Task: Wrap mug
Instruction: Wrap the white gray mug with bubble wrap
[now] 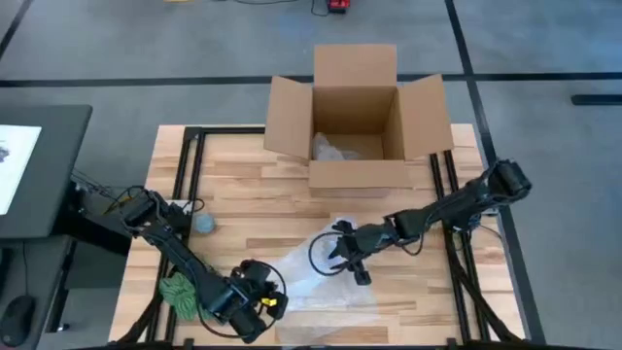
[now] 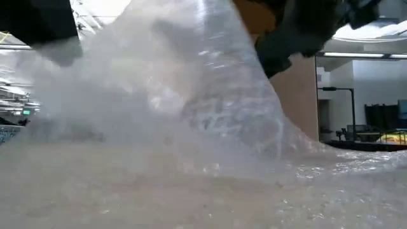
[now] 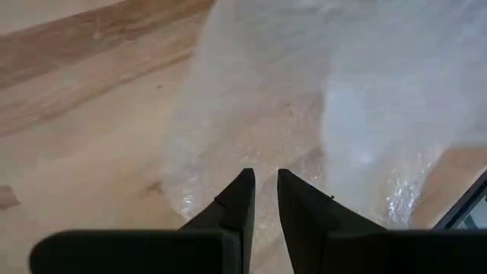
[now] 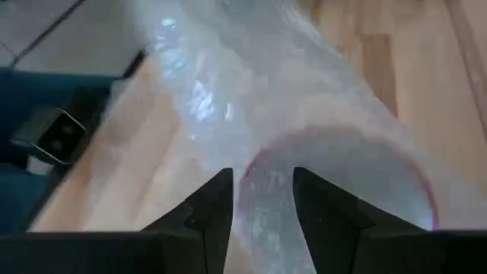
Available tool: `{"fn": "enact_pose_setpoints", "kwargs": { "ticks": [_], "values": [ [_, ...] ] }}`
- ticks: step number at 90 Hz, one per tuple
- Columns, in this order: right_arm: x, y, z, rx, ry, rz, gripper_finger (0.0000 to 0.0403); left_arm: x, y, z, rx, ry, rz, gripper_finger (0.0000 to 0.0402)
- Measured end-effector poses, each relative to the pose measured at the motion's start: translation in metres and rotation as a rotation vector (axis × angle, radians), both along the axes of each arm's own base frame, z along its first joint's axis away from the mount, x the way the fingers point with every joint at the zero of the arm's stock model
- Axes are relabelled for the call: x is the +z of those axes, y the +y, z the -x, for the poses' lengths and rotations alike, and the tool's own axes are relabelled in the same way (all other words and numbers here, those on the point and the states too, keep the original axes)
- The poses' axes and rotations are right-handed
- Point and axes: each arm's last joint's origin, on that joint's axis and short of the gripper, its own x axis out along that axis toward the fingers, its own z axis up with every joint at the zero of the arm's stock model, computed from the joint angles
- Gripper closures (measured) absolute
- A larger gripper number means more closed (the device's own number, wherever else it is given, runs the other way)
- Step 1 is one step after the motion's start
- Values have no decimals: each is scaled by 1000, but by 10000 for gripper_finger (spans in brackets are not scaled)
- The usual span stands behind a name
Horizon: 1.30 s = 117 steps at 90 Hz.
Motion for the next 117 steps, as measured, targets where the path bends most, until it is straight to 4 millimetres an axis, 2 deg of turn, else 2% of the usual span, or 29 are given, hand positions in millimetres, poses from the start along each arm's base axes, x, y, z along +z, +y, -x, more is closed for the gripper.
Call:
{"fn": "enact_pose_setpoints", "kwargs": {
  "ticks": [23, 39, 57, 69, 79, 93, 103, 117],
  "values": [
    [-10, 5, -21, 11, 17, 41, 275, -4, -1, 1, 7, -12, 15, 362],
    [-2, 2, -29, 2, -7, 59, 275, -4, -3, 1, 0, -23, 23, 362],
    [19, -14, -44, -22, -43, 91, 275, -4, -7, 2, -13, -41, 37, 362],
    [25, -31, -59, -55, -41, 117, 275, -3, -14, 5, -30, -66, 59, 362],
    [24, -45, -74, -73, -39, 117, 275, -2, -20, 7, -43, -98, 73, 362],
    [11, -59, -95, -102, 19, 124, 275, 1, -29, 8, -56, -170, 81, 362],
    [13, -63, -106, -107, 37, 133, 275, 4, -33, 6, -78, -215, 89, 362],
    [25, -60, -107, -81, 57, 165, 275, 9, -40, 0, -135, -290, 122, 362]
  ]
}}
